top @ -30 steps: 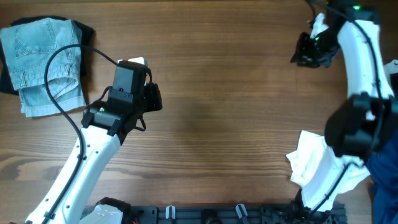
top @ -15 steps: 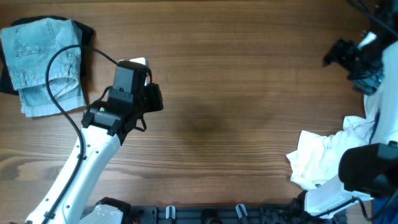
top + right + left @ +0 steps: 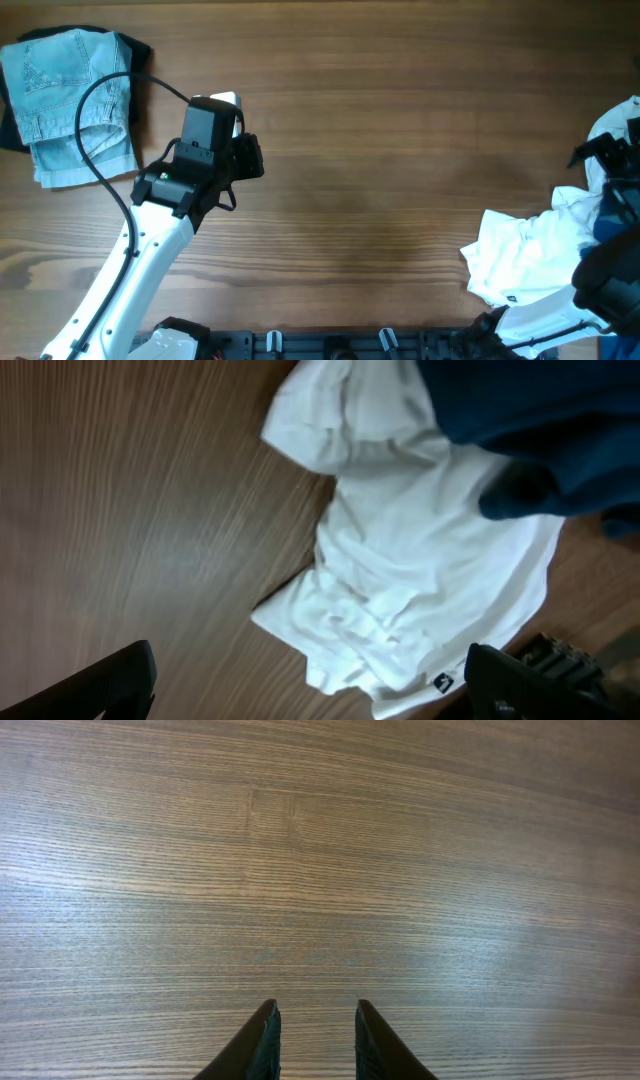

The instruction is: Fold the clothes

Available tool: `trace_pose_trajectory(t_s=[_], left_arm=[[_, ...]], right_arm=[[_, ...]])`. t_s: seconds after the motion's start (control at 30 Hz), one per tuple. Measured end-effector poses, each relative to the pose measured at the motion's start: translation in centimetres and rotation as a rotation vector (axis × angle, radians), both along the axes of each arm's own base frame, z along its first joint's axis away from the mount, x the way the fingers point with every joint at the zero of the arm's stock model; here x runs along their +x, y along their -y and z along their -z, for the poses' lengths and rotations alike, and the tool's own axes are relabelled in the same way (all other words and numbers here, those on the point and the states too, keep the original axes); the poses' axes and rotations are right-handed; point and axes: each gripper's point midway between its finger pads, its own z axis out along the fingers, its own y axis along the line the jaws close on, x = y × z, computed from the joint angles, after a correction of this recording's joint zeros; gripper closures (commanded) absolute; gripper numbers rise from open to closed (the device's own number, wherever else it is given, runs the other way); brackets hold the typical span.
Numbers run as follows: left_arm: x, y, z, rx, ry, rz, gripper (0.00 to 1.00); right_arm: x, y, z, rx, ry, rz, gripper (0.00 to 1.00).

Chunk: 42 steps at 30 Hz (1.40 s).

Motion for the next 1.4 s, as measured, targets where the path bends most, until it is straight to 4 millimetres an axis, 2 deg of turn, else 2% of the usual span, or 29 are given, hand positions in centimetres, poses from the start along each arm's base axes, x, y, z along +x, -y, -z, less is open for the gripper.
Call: trace_pose_trajectory(t_s=[0.07, 0.13, 0.23, 0.33, 0.43, 0.5, 0.57, 0.6, 0.67, 0.77, 0.87, 0.9, 0.93, 1.07, 1.17, 1.23, 1.3, 1.33, 1.4], left_arm=[[0.0, 0.0, 0.0, -0.001, -0.001, 0.001, 0.75], [0.0, 0.1, 0.0, -0.002, -0.001, 0.002, 0.75], [0.0, 0.1, 0.0, -0.003, -0.001, 0.002, 0.74], [0.0, 0.1, 0.0, -0.003, -0.001, 0.002, 0.73], [0.0, 0.1, 0.0, -0.003, -0.001, 0.003, 0.72], [0.0, 0.1, 0.0, -0.003, -0.001, 0.002, 0.72], [0.0, 0.1, 0.0, -0.003, -0.002, 0.002, 0.72], [0.0, 0.1, 0.0, -0.003, -0.002, 0.003, 0.72], [-0.1, 0.2, 0.0, -0.008, -0.004, 0.007, 0.72], [-0.1, 0.4, 0.0, -0.016, -0.006, 0.014, 0.73], [-0.2, 0.6, 0.3, -0.025, -0.017, 0.023, 0.75], [-0.2, 0.7, 0.6, -0.028, -0.028, 0.027, 0.76], [-0.2, 0.9, 1.1, -0.03, -0.046, 0.033, 0.76], [-0.1, 1.4, 2.8, -0.035, -0.103, 0.046, 0.78], [-0.1, 1.8, 3.4, -0.048, -0.123, 0.058, 0.77], [0.1, 2.1, 3.2, -0.055, -0.112, 0.065, 0.77], [0.1, 2.4, 3.1, -0.058, -0.103, 0.075, 0.77], [0.1, 2.8, 3.0, -0.06, -0.1, 0.084, 0.77], [-0.1, 3.3, 3.0, -0.062, -0.102, 0.101, 0.76]], right_arm=[[-0.1, 1.5, -0.1, -0.058, 0.006, 0.029, 0.03], [0.3, 2.5, -1.1, -0.129, 0.046, 0.037, 0.05], [0.8, 3.1, -4.7, -0.235, 0.164, 0.029, 0.13], [0.4, 2.6, -8.3, -0.307, 0.261, 0.003, 0.15], [-1.4, 1.0, -11.4, -0.346, 0.315, 0.0, 0.18], [-2.7, 0.1, -12.4, -0.351, 0.324, 0.027, 0.27], [-3.4, -0.2, -12.9, -0.367, 0.327, 0.063, 0.27], [-4.0, -0.4, -12.9, -0.375, 0.321, 0.082, 0.24], [-4.7, -0.5, -12.0, -0.38, 0.302, 0.104, 0.18], [-5.4, -0.5, -9.2, -0.364, 0.24, 0.129, 0.05], [-6.5, 0.1, -6.0, -0.358, 0.17, 0.189, 0.05], [-7.3, 0.3, -4.7, -0.347, 0.144, 0.219, 0.09], [-8.1, 0.9, -3.7, -0.334, 0.126, 0.263, 0.16], [-10.2, 3.2, -2.4, -0.262, 0.146, 0.412, 0.19], [-11.3, 5.3, -0.3, -0.171, 0.163, 0.499, 0.19], [-11.4, 6.3, 2.5, -0.068, 0.154, 0.513, 0.18], [-11.1, 6.3, 4.6, 0.003, 0.137, 0.495, 0.14], [-10.6, 6.3, 6.2, 0.052, 0.131, 0.474, 0.11], [-9.9, 6.0, 7.8, 0.1, 0.125, 0.441, 0.09]])
